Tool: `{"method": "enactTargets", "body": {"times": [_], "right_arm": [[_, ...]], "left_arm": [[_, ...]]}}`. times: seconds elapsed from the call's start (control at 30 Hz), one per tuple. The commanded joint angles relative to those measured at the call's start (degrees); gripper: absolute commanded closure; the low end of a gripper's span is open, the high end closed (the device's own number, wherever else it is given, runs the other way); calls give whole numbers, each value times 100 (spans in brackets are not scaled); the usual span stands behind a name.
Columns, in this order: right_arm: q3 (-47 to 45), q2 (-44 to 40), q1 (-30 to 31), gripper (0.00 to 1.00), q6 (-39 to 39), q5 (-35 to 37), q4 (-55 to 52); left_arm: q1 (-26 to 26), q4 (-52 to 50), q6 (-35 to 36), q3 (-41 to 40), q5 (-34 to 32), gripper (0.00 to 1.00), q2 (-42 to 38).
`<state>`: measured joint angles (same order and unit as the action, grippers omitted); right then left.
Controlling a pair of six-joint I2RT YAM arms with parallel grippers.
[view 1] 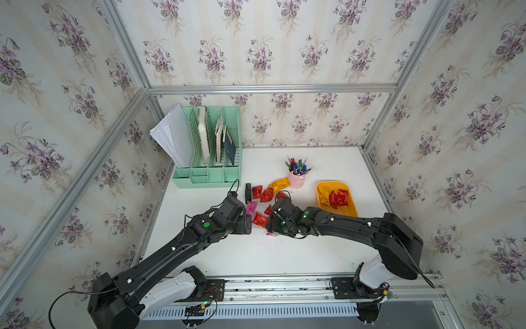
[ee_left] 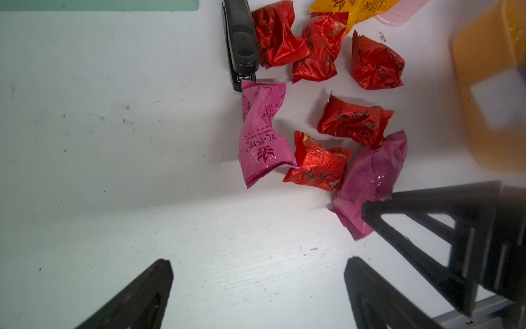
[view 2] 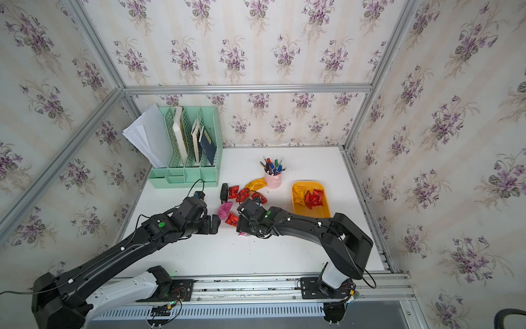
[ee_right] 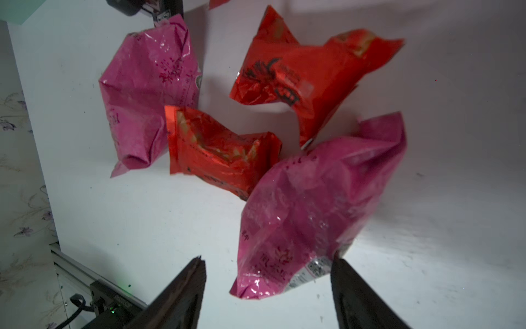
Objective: Put the tea bags into the storage box
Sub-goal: Pick up the tea bag from the center of the board.
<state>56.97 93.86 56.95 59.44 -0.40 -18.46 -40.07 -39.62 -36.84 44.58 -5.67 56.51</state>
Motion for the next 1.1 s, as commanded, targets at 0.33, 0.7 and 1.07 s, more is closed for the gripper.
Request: {"method": "enactTargets", "body": {"times": [0.33, 0.7, 1.07], "right_arm": [[1153, 1232, 121, 27, 721, 902, -1269], [1330, 1306, 114, 56, 649, 1198, -1565], [976, -94, -114, 64, -372, 1249, -1835]], "left_arm": [[17, -121, 84, -725, -271, 1, -1356], [26, 173, 274, -705, -284, 1, -1098], [27, 827, 521, -194, 67, 1, 14]]}}
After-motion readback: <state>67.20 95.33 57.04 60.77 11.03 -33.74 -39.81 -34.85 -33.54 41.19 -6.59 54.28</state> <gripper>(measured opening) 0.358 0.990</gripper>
